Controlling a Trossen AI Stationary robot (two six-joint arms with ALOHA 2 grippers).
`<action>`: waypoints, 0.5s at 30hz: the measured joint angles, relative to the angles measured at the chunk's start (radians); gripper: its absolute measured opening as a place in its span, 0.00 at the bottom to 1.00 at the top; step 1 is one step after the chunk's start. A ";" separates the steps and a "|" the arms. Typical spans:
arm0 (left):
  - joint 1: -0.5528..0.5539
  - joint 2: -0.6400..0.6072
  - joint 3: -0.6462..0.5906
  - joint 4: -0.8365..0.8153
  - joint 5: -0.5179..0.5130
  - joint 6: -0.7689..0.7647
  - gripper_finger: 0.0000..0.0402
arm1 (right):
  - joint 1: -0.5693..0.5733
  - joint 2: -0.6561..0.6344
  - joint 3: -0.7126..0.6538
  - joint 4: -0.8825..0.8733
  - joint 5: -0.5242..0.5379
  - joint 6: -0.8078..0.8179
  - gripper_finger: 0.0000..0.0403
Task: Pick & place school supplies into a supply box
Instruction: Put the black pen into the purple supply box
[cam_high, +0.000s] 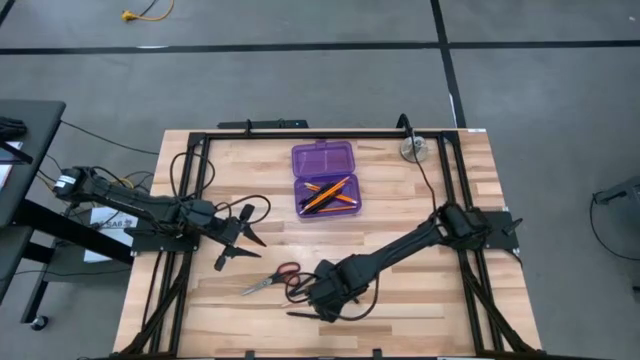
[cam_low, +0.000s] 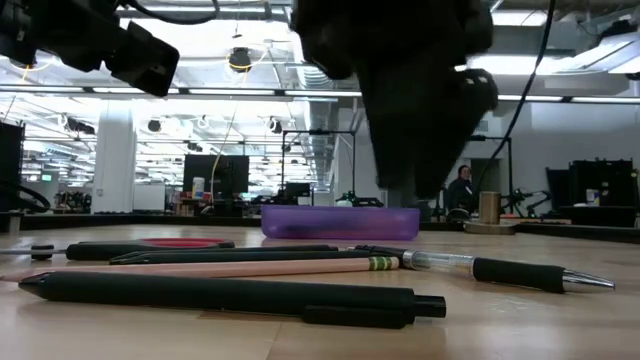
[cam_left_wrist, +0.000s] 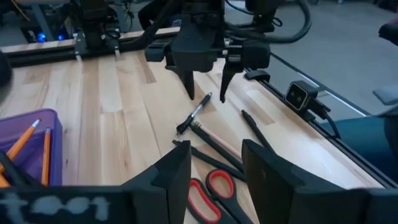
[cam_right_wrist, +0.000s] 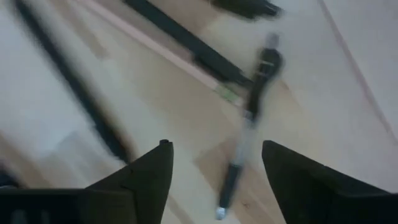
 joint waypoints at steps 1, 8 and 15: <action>0.000 0.000 0.000 -0.006 0.006 0.000 0.33 | 0.000 0.005 0.000 -0.020 0.000 0.010 0.60; 0.000 0.000 0.000 -0.033 0.044 0.001 0.33 | 0.008 0.008 0.000 -0.049 0.001 0.059 0.58; 0.000 0.000 0.000 -0.047 0.044 0.004 0.33 | 0.026 0.007 -0.025 -0.049 -0.005 0.081 0.55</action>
